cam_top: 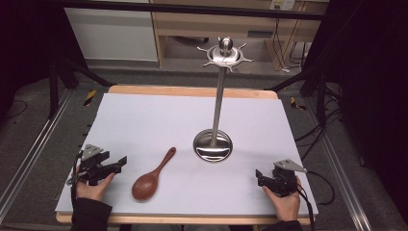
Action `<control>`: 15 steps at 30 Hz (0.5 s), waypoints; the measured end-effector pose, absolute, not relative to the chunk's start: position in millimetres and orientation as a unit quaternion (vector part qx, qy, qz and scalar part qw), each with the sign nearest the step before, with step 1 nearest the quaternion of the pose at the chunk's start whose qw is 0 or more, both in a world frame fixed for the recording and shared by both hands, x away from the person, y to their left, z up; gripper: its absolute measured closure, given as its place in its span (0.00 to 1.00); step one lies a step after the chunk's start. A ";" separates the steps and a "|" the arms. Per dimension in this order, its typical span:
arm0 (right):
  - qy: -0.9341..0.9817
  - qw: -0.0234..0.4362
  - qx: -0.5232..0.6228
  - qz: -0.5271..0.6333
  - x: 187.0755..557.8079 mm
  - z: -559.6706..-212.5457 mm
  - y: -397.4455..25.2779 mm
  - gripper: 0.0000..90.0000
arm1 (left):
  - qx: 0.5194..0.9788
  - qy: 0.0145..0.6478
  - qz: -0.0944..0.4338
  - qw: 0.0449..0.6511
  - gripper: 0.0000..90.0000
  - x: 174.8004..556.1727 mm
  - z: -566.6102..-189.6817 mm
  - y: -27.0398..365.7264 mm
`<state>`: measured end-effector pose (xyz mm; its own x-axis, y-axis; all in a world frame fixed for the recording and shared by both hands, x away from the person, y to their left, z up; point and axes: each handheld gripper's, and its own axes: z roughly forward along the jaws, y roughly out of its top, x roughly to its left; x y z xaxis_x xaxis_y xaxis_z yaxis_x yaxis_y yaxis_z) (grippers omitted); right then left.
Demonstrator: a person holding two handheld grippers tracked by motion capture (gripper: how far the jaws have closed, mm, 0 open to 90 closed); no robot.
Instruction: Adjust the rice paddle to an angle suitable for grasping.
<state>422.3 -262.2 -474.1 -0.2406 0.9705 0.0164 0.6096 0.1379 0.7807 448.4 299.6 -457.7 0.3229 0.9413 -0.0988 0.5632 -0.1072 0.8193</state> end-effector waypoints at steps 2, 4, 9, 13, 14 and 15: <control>0.708 0.260 0.557 0.347 422.1 -474.3 -262.9 0.26 | 0.709 0.529 0.234 0.403 0.28 447.5 -456.5 298.6; 0.708 0.259 0.557 0.349 421.7 -474.3 -262.8 0.25 | 0.709 0.528 0.235 0.404 0.29 447.1 -455.8 298.1; 0.713 0.246 0.556 0.350 421.3 -474.6 -262.1 0.23 | 0.710 0.526 0.233 0.407 0.29 445.4 -453.3 296.9; 0.712 0.243 0.556 0.354 420.2 -473.5 -260.0 0.22 | 0.715 0.521 0.228 0.407 0.30 444.7 -450.8 295.8; 0.713 0.245 0.554 0.353 420.3 -473.4 -260.1 0.22 | 0.716 0.519 0.226 0.408 0.30 444.3 -449.1 294.4; 0.713 0.245 0.554 0.353 420.3 -473.4 -260.1 0.22 | 0.716 0.519 0.226 0.408 0.30 444.3 -449.1 294.4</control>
